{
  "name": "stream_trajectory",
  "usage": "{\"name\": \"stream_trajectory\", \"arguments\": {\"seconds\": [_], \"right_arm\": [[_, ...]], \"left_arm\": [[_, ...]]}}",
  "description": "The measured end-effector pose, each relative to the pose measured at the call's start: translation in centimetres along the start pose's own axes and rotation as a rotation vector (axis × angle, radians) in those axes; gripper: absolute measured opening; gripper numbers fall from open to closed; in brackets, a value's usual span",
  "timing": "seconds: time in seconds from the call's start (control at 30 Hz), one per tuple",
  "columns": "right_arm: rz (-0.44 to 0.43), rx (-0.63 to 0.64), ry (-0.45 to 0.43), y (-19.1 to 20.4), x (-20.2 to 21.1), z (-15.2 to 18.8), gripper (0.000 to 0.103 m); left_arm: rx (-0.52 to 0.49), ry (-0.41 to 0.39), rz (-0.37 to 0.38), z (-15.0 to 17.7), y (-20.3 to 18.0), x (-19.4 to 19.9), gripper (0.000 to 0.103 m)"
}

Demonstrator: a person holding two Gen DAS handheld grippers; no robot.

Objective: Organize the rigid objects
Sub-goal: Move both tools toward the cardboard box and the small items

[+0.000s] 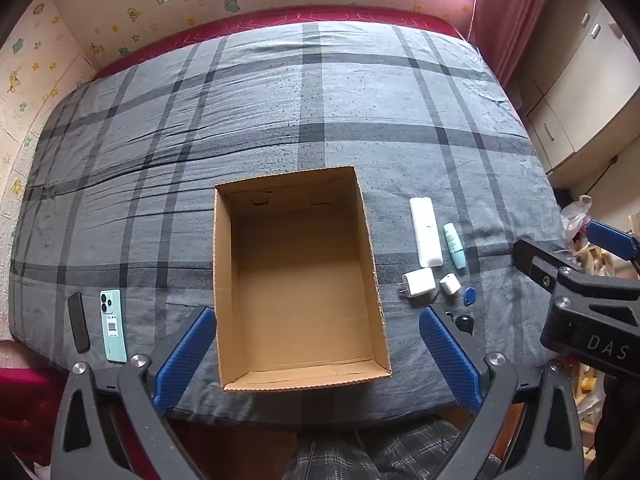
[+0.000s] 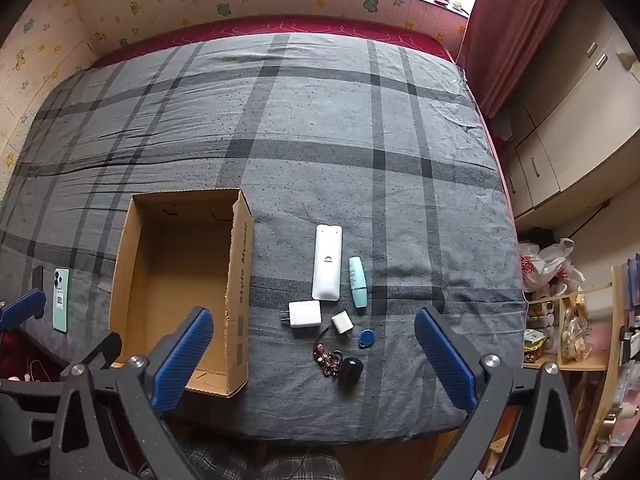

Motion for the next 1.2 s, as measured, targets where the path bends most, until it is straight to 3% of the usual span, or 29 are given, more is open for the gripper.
{"name": "stream_trajectory", "arguments": {"seconds": [1.2], "right_arm": [[0.038, -0.001, -0.042, -0.5, 1.8, -1.5, 0.103]], "left_arm": [[-0.041, -0.068, 0.015, -1.7, -0.8, 1.4, 0.103]]}}
Point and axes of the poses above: each gripper's, at about its wrist camera, not at the fingertips, and x roughly against the way its jaws point, y to its left, z to its underside, the point moved 5 cm from there along -x, roughly the way its jaws point, and after that the axes turned 1 degree about z, right-handed, at the moved point
